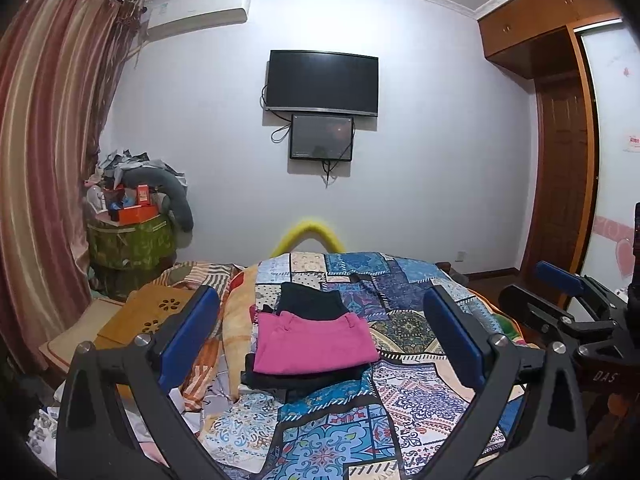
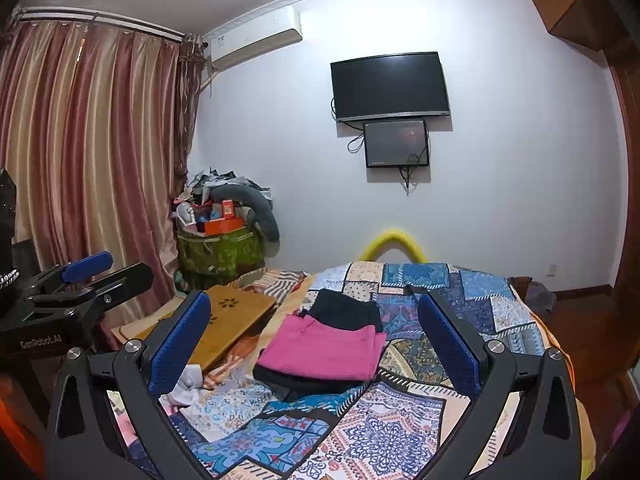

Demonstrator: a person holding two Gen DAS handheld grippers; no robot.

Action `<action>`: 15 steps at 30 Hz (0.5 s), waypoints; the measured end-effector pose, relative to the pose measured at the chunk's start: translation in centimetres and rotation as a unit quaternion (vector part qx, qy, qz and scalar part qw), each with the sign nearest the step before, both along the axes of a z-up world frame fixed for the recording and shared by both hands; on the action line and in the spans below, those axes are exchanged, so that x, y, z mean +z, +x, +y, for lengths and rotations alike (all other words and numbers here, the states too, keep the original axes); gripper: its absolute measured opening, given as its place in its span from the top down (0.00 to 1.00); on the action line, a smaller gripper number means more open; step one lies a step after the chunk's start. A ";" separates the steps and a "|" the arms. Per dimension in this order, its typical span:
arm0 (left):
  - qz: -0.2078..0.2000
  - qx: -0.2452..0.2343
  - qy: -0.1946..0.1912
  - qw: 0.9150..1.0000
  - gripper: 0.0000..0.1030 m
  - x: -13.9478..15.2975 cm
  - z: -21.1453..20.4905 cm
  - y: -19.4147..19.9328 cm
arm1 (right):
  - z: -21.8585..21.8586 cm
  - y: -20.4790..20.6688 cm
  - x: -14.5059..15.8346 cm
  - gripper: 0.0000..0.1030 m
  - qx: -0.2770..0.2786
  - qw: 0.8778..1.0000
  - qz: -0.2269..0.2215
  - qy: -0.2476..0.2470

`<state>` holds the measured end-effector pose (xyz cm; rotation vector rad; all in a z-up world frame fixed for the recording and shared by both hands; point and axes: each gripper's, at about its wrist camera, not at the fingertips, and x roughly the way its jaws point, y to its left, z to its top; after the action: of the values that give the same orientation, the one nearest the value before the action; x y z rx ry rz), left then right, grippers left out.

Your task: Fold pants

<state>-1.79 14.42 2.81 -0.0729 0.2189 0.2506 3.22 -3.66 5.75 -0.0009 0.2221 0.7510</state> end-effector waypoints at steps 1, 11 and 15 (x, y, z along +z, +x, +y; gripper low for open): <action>0.000 -0.002 0.000 1.000 0.00 0.0 0.0 0.0 | 0.0 0.0 0.0 0.00 0.000 1.000 0.000 0.000; 0.003 -0.009 -0.002 1.000 0.00 -0.3 -0.2 0.1 | -0.3 0.1 0.0 0.00 -0.004 1.000 0.001 0.004; 0.006 -0.010 -0.003 1.000 0.00 -0.2 -0.2 0.3 | -0.4 0.1 -0.1 0.00 -0.004 1.000 0.002 0.004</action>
<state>-1.49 14.25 2.59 -0.0758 0.2321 0.2301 3.34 -4.02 5.68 0.0091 0.2219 0.7441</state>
